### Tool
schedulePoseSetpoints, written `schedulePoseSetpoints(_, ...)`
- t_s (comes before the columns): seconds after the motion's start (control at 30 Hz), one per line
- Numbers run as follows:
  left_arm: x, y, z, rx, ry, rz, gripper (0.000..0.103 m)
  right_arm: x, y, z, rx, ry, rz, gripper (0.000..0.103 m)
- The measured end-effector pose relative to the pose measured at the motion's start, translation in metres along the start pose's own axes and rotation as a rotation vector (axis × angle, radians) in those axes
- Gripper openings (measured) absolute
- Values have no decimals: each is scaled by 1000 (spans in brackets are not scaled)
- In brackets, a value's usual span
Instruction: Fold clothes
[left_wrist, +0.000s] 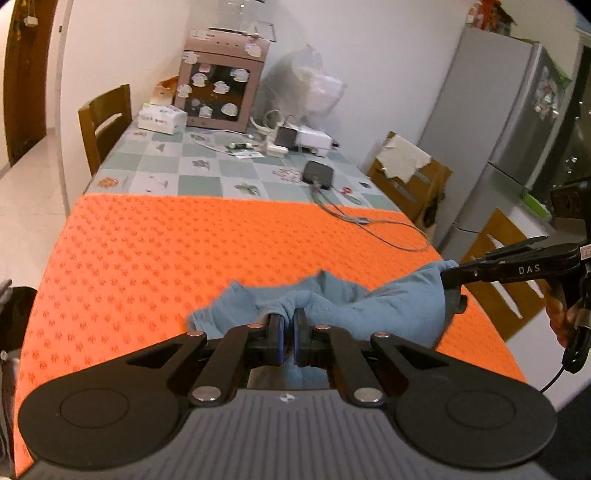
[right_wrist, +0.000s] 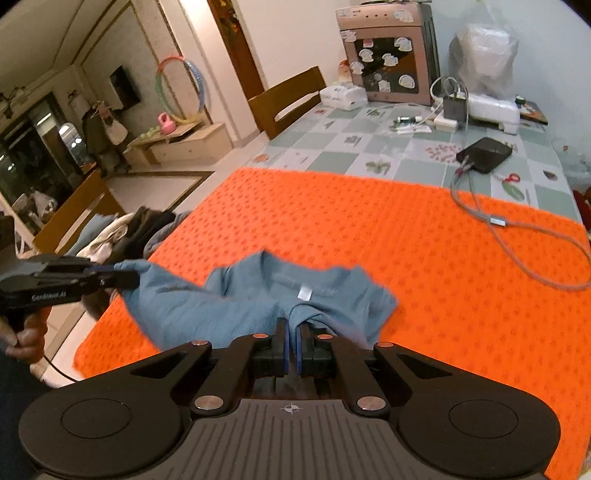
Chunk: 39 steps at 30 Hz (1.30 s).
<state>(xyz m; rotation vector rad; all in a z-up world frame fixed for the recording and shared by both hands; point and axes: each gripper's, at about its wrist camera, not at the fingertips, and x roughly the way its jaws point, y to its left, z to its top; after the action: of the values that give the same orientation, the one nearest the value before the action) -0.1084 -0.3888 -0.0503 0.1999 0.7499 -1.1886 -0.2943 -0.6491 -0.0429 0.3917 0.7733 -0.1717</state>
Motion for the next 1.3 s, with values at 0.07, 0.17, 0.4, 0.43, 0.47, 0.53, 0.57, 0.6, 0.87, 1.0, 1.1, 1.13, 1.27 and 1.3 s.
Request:
schedulePoseSetpoints(0.07, 15, 8, 10, -19, 4, 12, 5, 17, -7, 14, 4, -2, -13, 6)
schedulePoseSetpoints(0.17, 42, 23, 23, -55, 18, 36, 5, 43, -18, 34, 16, 4, -22, 6)
schedulePoseSetpoints(0.4, 104, 60, 40, -145, 84, 111, 5, 103, -48, 57, 59, 43, -64, 6)
schedulePoseSetpoints(0.43, 112, 63, 40, -147, 94, 121, 6, 110, -51, 58, 65, 51, -69, 6)
schedulePoseSetpoints(0.47, 120, 66, 40, -150, 104, 131, 6, 117, -54, 58, 71, 59, -75, 7)
schedulePoseSetpoints(0.53, 135, 72, 39, -154, 124, 148, 6, 131, -62, 57, 83, 76, -85, 7)
schedulePoseSetpoints(0.57, 142, 74, 38, -153, 134, 157, 7, 136, -64, 55, 87, 84, -90, 7)
schedulePoseSetpoints(0.6, 149, 77, 37, -153, 143, 167, 9, 141, -67, 54, 90, 91, -95, 8)
schedulePoseSetpoints(0.87, 149, 94, 39, -180, 171, 268, 16, 134, -83, 45, 121, 68, -133, 17)
schedulePoseSetpoints(1.0, 115, 84, 44, -181, 116, 271, 16, 93, -81, 38, 143, 7, -129, 18)
schedulePoseSetpoints(1.1, 101, 66, 43, -165, 99, 257, 16, 74, -75, 28, 163, -2, -118, 20)
schedulePoseSetpoints(1.13, 98, 59, 42, -157, 97, 250, 16, 72, -72, 25, 166, -2, -114, 21)
schedulePoseSetpoints(1.27, 108, 37, 27, -123, 128, 235, 16, 74, -56, 15, 168, -4, -96, 33)
schedulePoseSetpoints(1.3, 113, 34, 23, -115, 140, 236, 16, 77, -53, 13, 166, -3, -95, 37)
